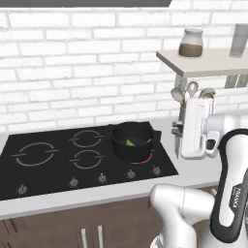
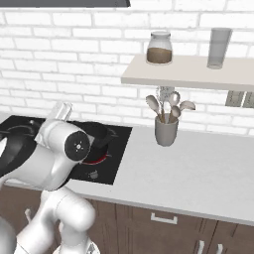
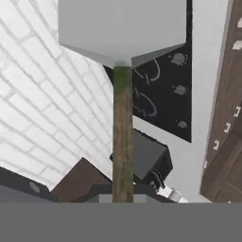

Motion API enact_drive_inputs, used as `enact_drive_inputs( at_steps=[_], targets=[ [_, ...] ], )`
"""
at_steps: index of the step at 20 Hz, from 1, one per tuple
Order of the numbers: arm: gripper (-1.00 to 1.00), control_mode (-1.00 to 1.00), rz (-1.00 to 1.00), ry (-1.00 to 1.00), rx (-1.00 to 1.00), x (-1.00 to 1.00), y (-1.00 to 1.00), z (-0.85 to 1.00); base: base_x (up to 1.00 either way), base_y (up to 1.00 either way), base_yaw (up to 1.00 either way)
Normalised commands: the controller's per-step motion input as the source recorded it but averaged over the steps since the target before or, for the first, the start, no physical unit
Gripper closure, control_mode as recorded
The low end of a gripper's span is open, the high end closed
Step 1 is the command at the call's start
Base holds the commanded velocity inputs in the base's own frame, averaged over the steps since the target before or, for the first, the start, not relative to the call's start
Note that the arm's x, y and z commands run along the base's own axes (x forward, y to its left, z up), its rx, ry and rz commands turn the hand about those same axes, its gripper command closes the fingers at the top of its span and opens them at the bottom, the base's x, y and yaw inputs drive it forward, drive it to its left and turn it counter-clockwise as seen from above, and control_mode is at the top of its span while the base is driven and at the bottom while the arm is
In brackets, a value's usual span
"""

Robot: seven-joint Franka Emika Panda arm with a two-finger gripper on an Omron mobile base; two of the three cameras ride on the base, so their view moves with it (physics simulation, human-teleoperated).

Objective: Put the lemon wedge and carrot in the pot. Retrieve the spatula and lightly stir the vegetables in the pot.

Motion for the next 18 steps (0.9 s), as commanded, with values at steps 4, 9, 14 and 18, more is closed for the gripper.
enact_drive_inputs(
  at_steps=[4, 9, 14, 18],
  targets=[
    [1.0, -1.0, -0.03, 0.23, 0.09, 0.42, 0.06, 0.0, 0.0, 0.0, 0.0],
    [1.0, -1.0, 0.0, 0.08, 0.04, 0.39, 0.0, 0.2, 0.0, 0.0, 0.0],
    [1.0, -1.0, 0.0, 0.0, 0.06, 0.25, 0.0, 0.3, 0.0, 0.0, 0.0],
    [1.0, -1.0, 0.0, 0.0, 0.17, 0.54, -0.02, 0.04, 0.0, 0.0, 0.0]
  ],
)
